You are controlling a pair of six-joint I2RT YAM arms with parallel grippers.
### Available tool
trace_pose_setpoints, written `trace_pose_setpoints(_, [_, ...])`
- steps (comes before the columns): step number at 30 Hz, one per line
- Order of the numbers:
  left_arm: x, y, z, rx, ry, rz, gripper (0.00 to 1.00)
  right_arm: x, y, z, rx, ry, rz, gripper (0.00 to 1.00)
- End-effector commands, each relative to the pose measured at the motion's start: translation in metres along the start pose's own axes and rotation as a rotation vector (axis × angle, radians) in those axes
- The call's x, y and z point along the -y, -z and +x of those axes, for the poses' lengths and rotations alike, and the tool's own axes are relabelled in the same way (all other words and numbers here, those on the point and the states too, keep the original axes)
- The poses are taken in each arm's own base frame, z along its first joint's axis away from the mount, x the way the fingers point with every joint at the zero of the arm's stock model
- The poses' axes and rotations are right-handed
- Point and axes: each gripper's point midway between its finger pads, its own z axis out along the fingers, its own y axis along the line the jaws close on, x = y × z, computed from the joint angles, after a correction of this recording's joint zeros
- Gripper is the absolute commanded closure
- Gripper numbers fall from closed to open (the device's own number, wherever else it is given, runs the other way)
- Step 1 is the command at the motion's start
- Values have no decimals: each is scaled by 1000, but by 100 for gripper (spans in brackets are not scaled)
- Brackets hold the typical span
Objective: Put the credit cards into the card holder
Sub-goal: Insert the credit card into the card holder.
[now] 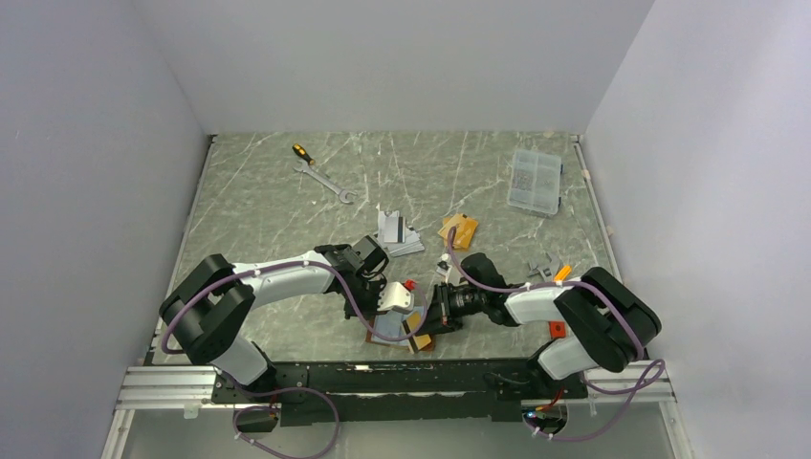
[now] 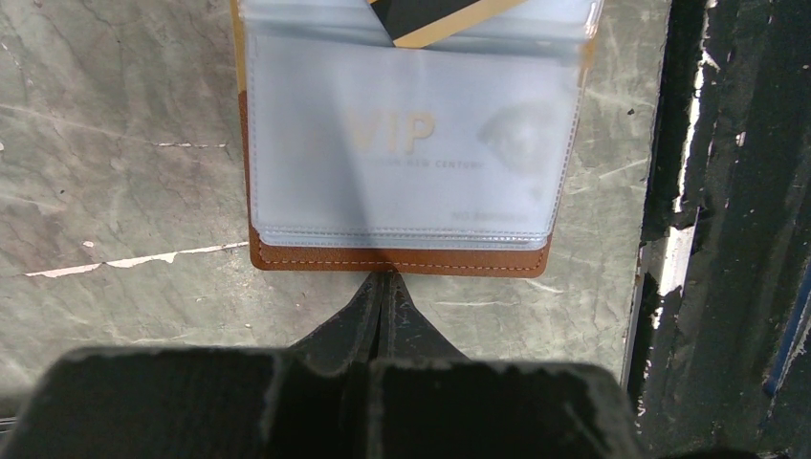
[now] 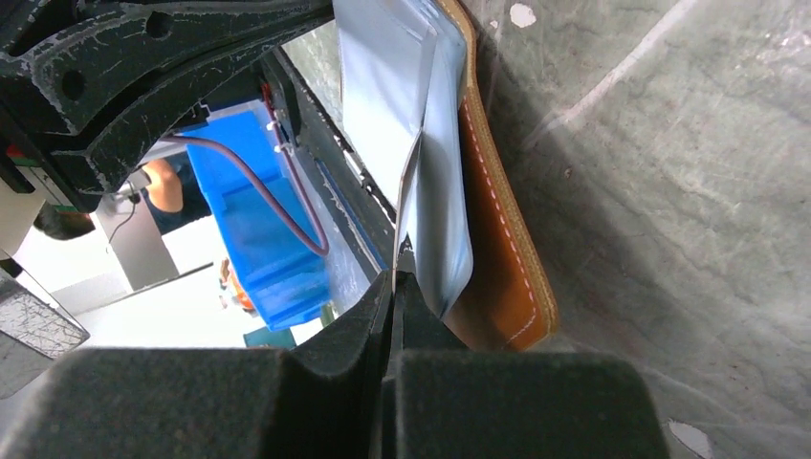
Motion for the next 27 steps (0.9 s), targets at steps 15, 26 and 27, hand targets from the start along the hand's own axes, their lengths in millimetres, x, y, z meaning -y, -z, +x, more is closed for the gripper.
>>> trace_pose_setpoints(15, [27,-16,30,-116,31,105,100,-22,-4,-23,68,165,-91,100])
trace_pose_setpoints(26, [27,-16,30,-112,34,103,100,-18,-3,-16,56,169,-91,100])
trace_pose_setpoints(27, [27,-16,30,-114,34,104,100,-17,-3,-17,55,166,-92,100])
